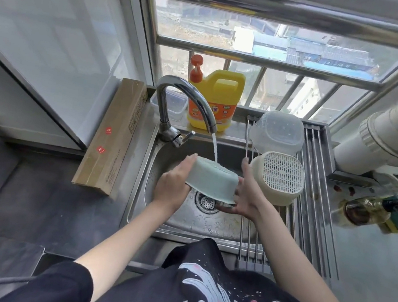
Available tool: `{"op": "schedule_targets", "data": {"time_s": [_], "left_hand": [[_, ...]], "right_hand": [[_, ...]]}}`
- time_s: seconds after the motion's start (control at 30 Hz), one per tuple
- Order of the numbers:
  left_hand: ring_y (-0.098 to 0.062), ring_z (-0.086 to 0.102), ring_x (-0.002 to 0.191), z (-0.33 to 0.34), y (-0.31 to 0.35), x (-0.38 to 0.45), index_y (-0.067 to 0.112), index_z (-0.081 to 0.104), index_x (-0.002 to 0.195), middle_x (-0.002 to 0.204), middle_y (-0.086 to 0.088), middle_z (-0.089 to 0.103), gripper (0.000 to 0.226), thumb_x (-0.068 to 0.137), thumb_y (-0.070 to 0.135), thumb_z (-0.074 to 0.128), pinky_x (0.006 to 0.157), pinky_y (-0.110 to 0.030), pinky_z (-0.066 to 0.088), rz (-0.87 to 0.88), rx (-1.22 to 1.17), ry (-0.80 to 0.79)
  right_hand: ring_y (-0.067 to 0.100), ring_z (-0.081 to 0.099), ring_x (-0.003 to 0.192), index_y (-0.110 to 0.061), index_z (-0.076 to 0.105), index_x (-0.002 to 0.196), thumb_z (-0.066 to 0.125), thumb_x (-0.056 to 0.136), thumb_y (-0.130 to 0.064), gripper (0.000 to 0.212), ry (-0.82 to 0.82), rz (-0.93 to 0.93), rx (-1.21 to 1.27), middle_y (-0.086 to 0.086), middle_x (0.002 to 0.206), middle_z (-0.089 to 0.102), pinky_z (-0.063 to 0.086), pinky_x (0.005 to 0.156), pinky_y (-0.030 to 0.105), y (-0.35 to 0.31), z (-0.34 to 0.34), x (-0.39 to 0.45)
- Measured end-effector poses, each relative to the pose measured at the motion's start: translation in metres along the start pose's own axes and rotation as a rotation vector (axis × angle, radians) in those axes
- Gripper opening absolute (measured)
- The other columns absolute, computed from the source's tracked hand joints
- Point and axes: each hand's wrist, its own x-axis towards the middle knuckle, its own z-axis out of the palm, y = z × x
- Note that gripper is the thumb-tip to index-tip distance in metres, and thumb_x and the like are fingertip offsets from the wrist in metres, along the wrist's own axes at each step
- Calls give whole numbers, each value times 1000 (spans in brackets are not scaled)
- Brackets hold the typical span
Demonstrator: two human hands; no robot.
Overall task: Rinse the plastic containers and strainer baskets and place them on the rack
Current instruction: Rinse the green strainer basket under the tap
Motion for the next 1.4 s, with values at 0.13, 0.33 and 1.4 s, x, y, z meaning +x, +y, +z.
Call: {"op": "schedule_targets", "data": {"time_s": [0.13,0.33,1.4], "left_hand": [[-30,66,105,2,5,-19,13,50,136,132,-11,59,81,62,-10,71,75,-40,57,154,-8,20],[-13,66,104,-10,-6,-29,15,63,119,110,-2,70,46,80,-5,53,93,-31,52,-178,-401,-73],[-11,45,113,-40,-34,32,16,50,129,129,-1,51,60,77,-7,67,90,-22,37,-250,-356,-569]], "right_hand": [[27,58,98,-15,46,128,72,76,-42,65,69,-106,-56,11,119,49,55,63,37,10,3,-2],[23,52,116,-31,33,141,78,58,-28,95,110,-351,-182,6,132,46,49,92,36,19,-24,-4],[-4,57,92,-21,42,110,91,56,-27,73,86,-640,-757,-12,99,58,49,82,15,37,-27,-18]]}}
